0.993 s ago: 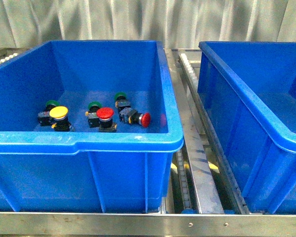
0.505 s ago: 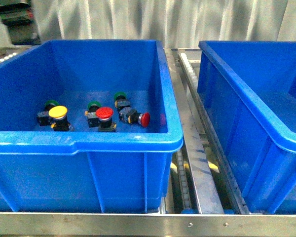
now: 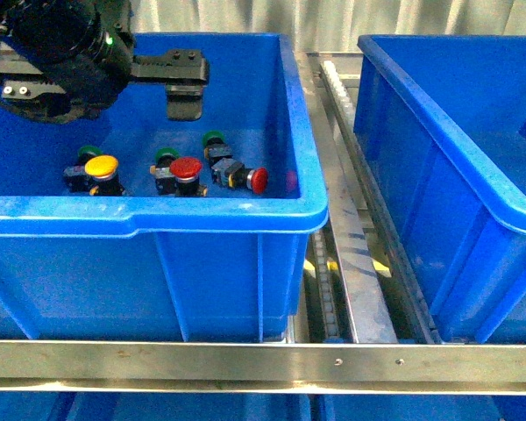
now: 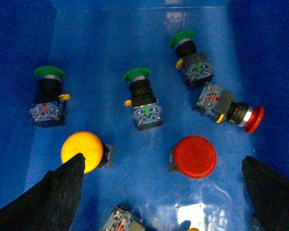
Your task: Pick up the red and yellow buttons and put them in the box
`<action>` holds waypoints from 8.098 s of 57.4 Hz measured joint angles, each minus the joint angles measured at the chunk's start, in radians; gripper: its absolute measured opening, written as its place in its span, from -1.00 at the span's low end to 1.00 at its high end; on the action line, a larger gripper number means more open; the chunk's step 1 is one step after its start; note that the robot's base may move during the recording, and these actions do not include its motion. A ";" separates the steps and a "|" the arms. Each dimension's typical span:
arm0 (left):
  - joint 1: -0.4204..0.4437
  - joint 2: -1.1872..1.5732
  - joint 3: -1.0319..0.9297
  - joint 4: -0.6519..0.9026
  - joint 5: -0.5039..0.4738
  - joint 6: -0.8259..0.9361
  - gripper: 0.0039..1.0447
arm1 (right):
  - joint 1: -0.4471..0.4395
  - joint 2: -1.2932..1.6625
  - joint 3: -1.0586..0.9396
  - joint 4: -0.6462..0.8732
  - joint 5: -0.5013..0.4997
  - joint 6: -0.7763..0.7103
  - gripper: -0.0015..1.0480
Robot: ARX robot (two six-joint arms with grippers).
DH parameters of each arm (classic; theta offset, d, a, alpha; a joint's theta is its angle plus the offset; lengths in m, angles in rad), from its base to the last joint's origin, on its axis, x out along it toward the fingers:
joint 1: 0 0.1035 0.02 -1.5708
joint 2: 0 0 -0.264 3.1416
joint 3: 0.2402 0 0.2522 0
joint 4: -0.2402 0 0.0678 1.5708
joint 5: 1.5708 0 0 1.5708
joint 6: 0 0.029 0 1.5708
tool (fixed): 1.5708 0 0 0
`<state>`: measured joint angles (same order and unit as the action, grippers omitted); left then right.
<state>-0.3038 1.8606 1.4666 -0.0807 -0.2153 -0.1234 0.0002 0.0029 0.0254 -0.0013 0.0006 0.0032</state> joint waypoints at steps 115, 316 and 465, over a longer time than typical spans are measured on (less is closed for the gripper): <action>-0.063 0.399 0.358 -0.128 -0.118 -0.023 0.04 | 0.000 0.000 0.000 0.000 0.000 0.000 0.88; -0.232 -0.007 -0.237 1.135 0.660 -1.106 -0.38 | 0.395 1.299 0.801 0.766 0.182 1.502 0.88; 0.276 -1.728 -1.305 0.043 0.204 0.089 -0.39 | 0.525 1.102 0.681 0.555 0.410 0.608 -0.37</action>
<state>-0.0277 0.1329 0.1619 -0.0380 -0.0116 -0.0345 0.5251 1.1053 0.7059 0.5533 0.4107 0.6109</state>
